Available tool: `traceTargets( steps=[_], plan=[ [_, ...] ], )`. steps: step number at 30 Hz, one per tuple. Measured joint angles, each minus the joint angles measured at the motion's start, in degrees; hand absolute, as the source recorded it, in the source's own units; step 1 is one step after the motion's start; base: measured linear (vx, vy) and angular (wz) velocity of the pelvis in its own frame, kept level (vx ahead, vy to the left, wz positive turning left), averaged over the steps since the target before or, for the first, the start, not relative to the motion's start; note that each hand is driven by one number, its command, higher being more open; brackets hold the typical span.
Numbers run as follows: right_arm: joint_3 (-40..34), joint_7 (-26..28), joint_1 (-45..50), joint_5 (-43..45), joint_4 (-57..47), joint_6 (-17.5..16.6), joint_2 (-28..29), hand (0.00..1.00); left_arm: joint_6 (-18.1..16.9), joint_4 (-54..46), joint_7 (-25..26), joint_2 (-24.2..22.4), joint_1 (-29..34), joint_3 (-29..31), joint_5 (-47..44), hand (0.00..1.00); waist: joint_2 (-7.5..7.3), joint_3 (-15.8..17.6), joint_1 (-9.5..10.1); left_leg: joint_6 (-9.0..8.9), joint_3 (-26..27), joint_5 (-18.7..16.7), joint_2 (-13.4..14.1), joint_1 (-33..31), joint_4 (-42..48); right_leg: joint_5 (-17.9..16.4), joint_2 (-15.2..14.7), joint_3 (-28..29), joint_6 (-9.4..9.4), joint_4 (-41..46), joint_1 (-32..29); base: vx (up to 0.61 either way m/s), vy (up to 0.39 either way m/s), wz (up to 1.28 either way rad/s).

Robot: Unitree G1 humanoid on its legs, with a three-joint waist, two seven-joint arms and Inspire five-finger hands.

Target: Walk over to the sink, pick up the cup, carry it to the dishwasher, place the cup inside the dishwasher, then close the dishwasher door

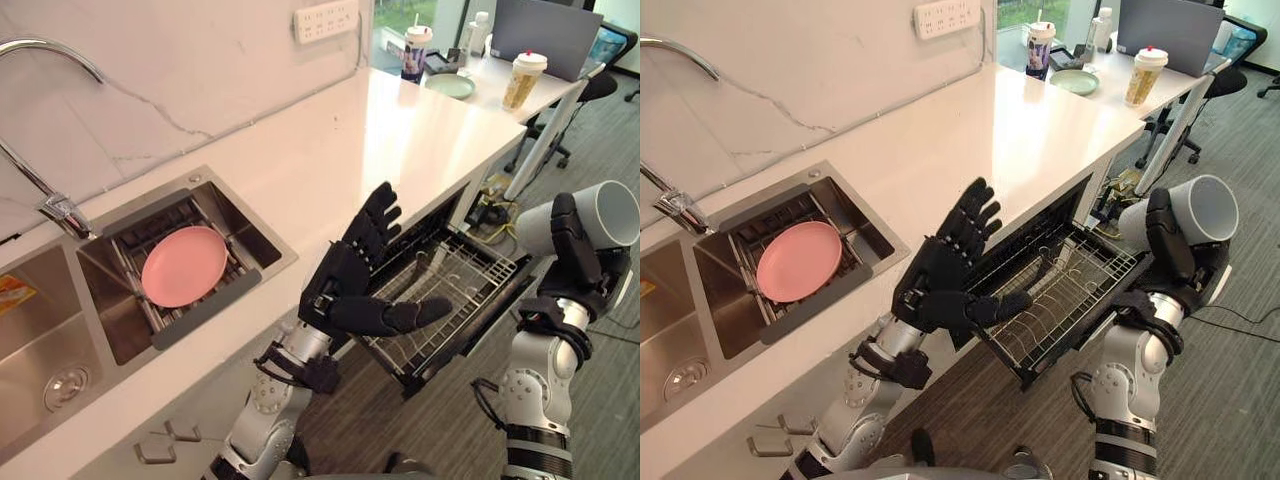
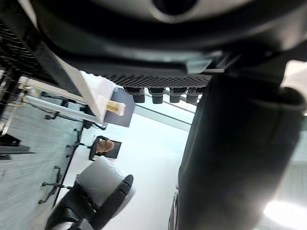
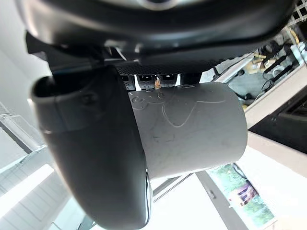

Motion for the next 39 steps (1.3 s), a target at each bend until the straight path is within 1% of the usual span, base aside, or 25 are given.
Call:
traceTargets(
  steps=[2,5,7,9,11,13,14,15,17,19,20,23,24,27,29,31,32,33,35,36,38,39],
  plan=[
    [-0.16,1.21,1.07,-0.01,0.22,0.0,-0.2,0.0,0.97,4.79,-0.8,-0.39,0.04,-0.63,0.22,1.0,0.06,0.48,-0.29,0.07,-0.14,-0.29,0.28,-0.54,0.17,-1.14,-0.28,-0.33,-0.05,1.81,-0.76,-0.04,-0.031,0.11],
    [-1.86,2.63,2.35,-0.02,0.58,0.02,-0.22,0.0,4.11,11.9,-1.04,-0.44,0.19,-2.16,1.72,1.0,0.21,0.7,-0.66,0.42,1.92,-1.16,1.01,-1.53,1.38,-2.09,-0.75,-0.82,-0.16,3.53,-1.69,0.01,-0.012,0.09],
    [-2.42,3.21,2.43,-0.02,1.17,0.03,-0.48,0.0,5.21,16.21,-0.64,-0.6,0.72,-1.95,4.62,1.0,0.23,0.7,-0.97,0.78,1.98,-1.46,0.93,-2.05,2.28,-2.95,-1.45,-0.68,-0.13,5.32,-2.54,0.05,0.012,0.05],
    [-2.36,4.21,2.7,-0.02,1.92,0.03,-0.87,0.0,5.49,19.37,-0.26,-0.44,1.82,-1.15,7.46,1.0,0.28,0.69,-1.28,0.67,1.98,-1.41,0.59,-2.34,2.35,-3.93,-2.26,-0.61,-0.03,7.09,-3.45,0.07,0.016,0.04],
    [-2.23,5.55,3.27,-0.84,4.03,0.43,-1.01,0.0,6.04,23.29,1.84,-0.34,3.31,0.67,11.52,1.0,0.33,0.67,-1.12,0.3,1.75,-1.1,0.07,-1.94,2.32,-5.13,-3.0,-0.73,0.18,8.75,-3.66,0.07,0.003,0.08],
    [-2.23,6.81,3.73,-2.45,4.86,1.67,-1.19,0.0,6.78,25.34,3.46,-0.31,3.84,1.75,12.65,1.0,0.52,0.64,-1.06,0.29,1.78,-1.12,-0.15,-1.49,1.85,-5.62,-3.44,-0.74,0.25,9.35,-3.56,0.05,0.012,0.04],
    [-2.09,8.32,4.39,-3.68,5.05,3.08,-1.33,0.0,7.08,27.12,4.56,-0.33,4.24,2.83,13.71,1.0,0.69,0.58,-0.8,0.29,1.86,-1.13,-0.27,-1.21,1.4,-5.84,-3.6,-0.72,0.3,9.6,-3.49,0.0,0.0,0.0],
    [-1.97,9.13,4.81,-4.49,5.1,3.74,-1.45,0.0,7.26,27.81,5.05,-0.3,4.48,3.39,14.2,1.0,0.76,0.57,-0.73,0.42,1.91,-1.22,-0.31,-1.08,1.27,-5.9,-3.64,-0.71,0.32,9.64,-3.43,0.03,0.002,-0.03],
    [-1.35,12.95,5.93,-8.04,6.34,6.99,-2.47,0.0,7.77,31.35,6.31,-0.09,5.16,6.03,17.77,1.0,0.88,0.54,-0.46,0.77,2.34,-1.47,-0.45,-0.4,0.62,-5.98,-3.78,-0.48,0.41,9.65,-3.23,0.04,0.014,-0.05],
    [0.44,14.64,6.08,-11.13,8.84,8.79,-4.19,0.0,8.0,34.46,6.47,-0.03,5.48,7.86,19.87,1.0,0.89,0.54,-0.44,0.84,2.43,-1.53,-0.69,0.13,0.33,-6.06,-4.02,-0.47,0.55,9.64,-2.77,0.04,0.026,0.0],
    [1.76,15.1,6.08,-12.39,10.73,9.33,-4.7,0.0,8.12,36.0,6.47,0.47,5.91,8.47,20.29,1.0,0.91,0.54,-0.4,0.26,2.23,-1.17,-0.85,0.44,0.28,-6.16,-4.22,-0.7,0.71,9.64,-2.35,0.03,0.026,0.05],
    [3.37,15.44,6.05,-14.73,13.05,9.86,-4.8,0.0,8.19,36.73,6.31,1.27,7.41,9.65,20.26,1.0,0.94,0.53,-0.16,0.17,2.03,-1.14,-1.04,0.75,0.15,-6.26,-4.39,-0.91,0.87,9.62,-2.05,0.02,0.019,0.08],
    [4.37,15.57,6.03,-16.91,15.74,10.07,-4.83,0.0,8.18,38.22,6.3,1.71,8.51,10.9,20.29,1.0,1.0,0.56,0.02,0.03,1.37,-1.14,-1.21,0.96,0.15,-6.3,-4.53,-1.72,1.02,9.4,-1.26,0.01,0.014,0.14],
    [4.76,15.62,5.58,-19.55,19.01,10.31,-5.21,0.0,7.94,40.26,6.41,2.37,10.71,12.91,20.4,1.0,1.11,0.57,1.42,-0.45,1.01,-1.18,-1.31,1.04,0.12,-6.25,-4.62,-2.14,1.14,9.25,-0.9,0.0,0.017,0.09],
    [4.76,15.62,5.15,-20.4,19.87,10.35,-5.49,0.0,7.94,41.36,6.54,2.3,11.32,13.73,20.77,1.0,1.12,0.58,1.41,-0.58,0.68,-1.11,-1.39,1.04,0.09,-6.22,-4.67,-2.57,1.21,9.11,-0.6,0.0,0.012,0.14],
    [4.74,15.71,4.39,-21.3,21.4,10.4,-6.51,0.0,8.19,43.03,7.66,1.97,12.08,15.12,21.42,1.0,1.16,0.61,1.38,-0.82,-0.26,-0.99,-1.59,0.91,0.03,-6.1,-4.72,-3.67,1.43,8.64,-0.03,-0.01,0.016,0.23],
    [4.79,15.79,3.58,-22.29,22.58,10.4,-7.24,0.0,8.58,43.17,9.3,1.23,12.24,16.87,22.92,1.0,1.16,0.63,1.49,-1.01,-0.59,-0.86,-1.68,0.72,0.0,-5.99,-4.76,-4.01,1.55,8.51,0.01,-0.01,0.018,0.16],
    [4.79,15.81,3.08,-22.5,23.19,10.42,-7.49,0.0,9.19,43.68,10.32,0.93,12.15,17.65,23.97,1.0,1.18,0.64,1.51,-1.03,-0.82,-0.84,-1.72,0.62,0.03,-5.96,-4.79,-4.22,1.6,8.49,0.08,-0.02,0.021,0.2],
    [4.84,16.09,1.58,-22.96,24.84,10.46,-8.01,0.0,12.52,45.75,14.27,0.26,10.81,21.68,27.19,1.0,1.26,0.8,1.54,-1.1,-1.65,-0.83,-1.85,0.41,0.2,-5.84,-4.83,-5.08,1.71,8.16,0.77,-0.02,0.015,0.18],
    [4.92,16.35,1.13,-23.0,25.19,10.53,-8.01,0.0,13.42,46.36,15.12,0.19,10.61,23.01,27.19,1.0,1.28,0.85,1.54,-1.12,-1.68,-0.85,-1.84,0.41,0.21,-5.8,-4.79,-5.12,1.72,8.09,0.84,-0.01,0.008,0.07],
    [5.75,16.96,0.44,-24.93,25.24,11.31,-8.32,0.0,18.59,48.85,17.46,0.41,10.36,28.5,27.97,1.0,1.32,1.31,1.61,-1.23,-1.84,-0.94,-1.68,0.35,0.52,-5.33,-4.4,-5.35,1.72,7.13,1.4,0.0,0.0,0.0],
    [5.87,17.13,0.39,-25.4,25.27,11.68,-8.4,0.0,19.69,50.04,17.76,0.7,10.41,29.48,28.42,1.0,1.15,1.53,1.71,-1.32,-1.89,-1.06,-1.65,0.29,0.62,-5.27,-4.34,-5.42,1.74,6.96,1.54,0.0,-0.005,0.06]
  ],
)
